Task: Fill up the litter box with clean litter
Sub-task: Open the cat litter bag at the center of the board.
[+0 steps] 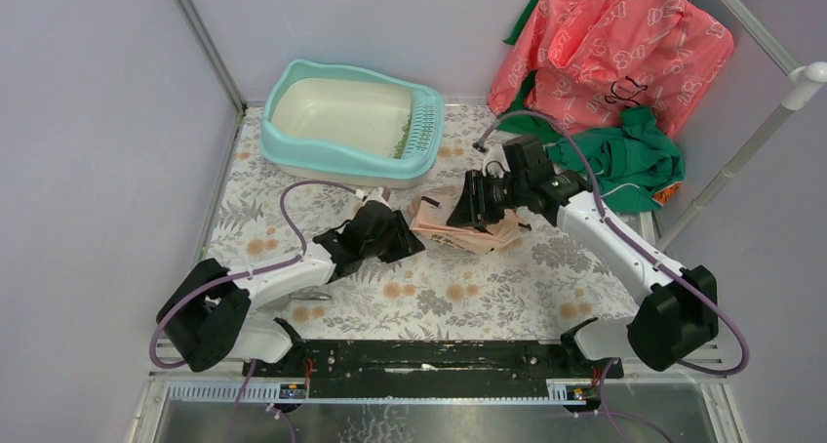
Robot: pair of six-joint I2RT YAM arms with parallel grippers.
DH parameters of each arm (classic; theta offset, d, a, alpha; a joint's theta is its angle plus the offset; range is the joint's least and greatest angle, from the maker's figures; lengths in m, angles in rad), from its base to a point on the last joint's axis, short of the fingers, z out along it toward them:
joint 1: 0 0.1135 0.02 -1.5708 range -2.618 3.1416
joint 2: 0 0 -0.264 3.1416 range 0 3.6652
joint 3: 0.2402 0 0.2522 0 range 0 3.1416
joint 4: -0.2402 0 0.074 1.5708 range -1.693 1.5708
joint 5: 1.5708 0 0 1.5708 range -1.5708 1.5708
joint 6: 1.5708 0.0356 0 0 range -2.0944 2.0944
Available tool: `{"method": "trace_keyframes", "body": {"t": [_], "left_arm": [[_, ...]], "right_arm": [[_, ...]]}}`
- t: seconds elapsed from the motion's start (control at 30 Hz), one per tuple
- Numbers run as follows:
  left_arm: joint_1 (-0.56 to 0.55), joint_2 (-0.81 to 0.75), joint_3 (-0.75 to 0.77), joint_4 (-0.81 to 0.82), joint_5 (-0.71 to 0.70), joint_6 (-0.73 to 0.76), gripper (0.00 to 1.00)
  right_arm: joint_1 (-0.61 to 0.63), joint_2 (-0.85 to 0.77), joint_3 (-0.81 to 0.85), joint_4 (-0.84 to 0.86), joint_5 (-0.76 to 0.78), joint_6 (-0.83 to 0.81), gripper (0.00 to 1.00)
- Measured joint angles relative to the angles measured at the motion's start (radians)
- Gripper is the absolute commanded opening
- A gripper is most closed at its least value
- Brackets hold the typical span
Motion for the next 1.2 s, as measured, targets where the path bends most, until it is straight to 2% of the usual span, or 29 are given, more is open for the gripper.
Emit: {"method": "trace_keyframes", "body": {"t": [0.3,0.47,0.7,0.83,0.9,1.0,1.2], "left_arm": [[0.000,-0.054,-0.016,-0.002,-0.003,-0.005,0.42],[0.000,-0.072,-0.016,-0.007,-0.003,-0.006,0.42],[0.001,-0.135,-0.016,-0.032,-0.008,-0.005,0.43],[0.002,-0.194,0.006,-0.098,-0.029,-0.001,0.43],[0.002,-0.228,0.028,-0.137,-0.042,0.003,0.50],[0.007,-0.269,0.079,-0.195,-0.060,0.021,0.71],[0.029,-0.253,0.198,-0.255,-0.079,0.068,0.88]], "right_arm": [[0.075,-0.141,-0.119,-0.042,0.101,0.003,0.36],[0.160,-0.203,-0.161,-0.053,0.172,0.008,0.36],[0.195,-0.211,-0.201,-0.072,0.285,0.012,0.34],[0.196,-0.211,-0.201,-0.077,0.359,0.016,0.34],[0.196,-0.211,-0.201,-0.079,0.384,0.016,0.34],[0.196,-0.211,-0.201,-0.079,0.414,0.018,0.35],[0.197,-0.217,-0.201,-0.075,0.429,0.020,0.35]]}}
